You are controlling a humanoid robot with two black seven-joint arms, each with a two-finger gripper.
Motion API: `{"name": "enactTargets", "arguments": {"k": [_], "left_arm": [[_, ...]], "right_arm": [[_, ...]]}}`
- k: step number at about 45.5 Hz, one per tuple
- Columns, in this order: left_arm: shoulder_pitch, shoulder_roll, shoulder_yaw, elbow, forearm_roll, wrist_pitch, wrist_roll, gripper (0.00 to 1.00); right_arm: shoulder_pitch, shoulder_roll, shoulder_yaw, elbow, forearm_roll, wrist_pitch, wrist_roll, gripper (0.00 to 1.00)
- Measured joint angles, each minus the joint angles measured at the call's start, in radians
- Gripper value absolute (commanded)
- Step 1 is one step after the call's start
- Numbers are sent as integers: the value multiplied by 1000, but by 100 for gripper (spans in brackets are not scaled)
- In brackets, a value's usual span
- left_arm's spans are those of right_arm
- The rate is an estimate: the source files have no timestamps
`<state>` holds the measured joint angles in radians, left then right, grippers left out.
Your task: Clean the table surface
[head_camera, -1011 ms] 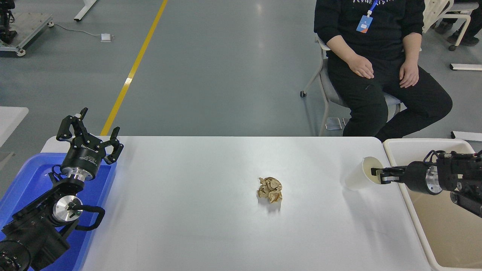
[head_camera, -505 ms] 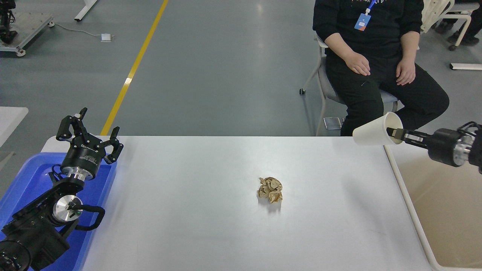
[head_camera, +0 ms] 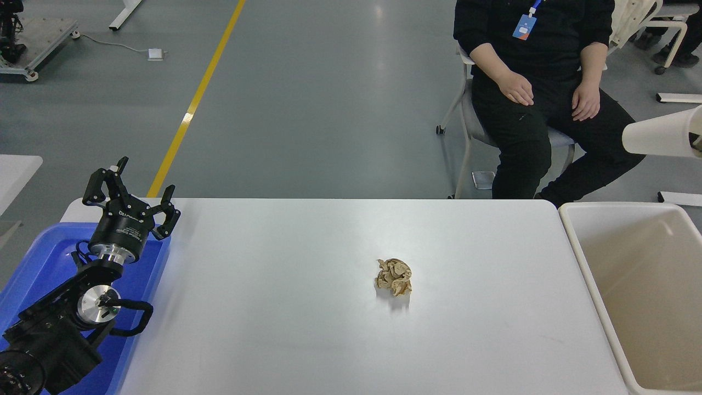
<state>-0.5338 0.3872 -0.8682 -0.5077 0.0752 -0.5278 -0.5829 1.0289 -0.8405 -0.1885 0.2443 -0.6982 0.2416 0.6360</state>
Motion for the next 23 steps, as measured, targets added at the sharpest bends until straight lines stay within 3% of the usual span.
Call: {"name": "enactTargets", "arguments": {"k": [23], "left_arm": [[0, 0, 0, 0, 0, 0, 0, 100]], "right_arm": [[-176, 90, -28, -242, 105, -38, -189, 0]]}}
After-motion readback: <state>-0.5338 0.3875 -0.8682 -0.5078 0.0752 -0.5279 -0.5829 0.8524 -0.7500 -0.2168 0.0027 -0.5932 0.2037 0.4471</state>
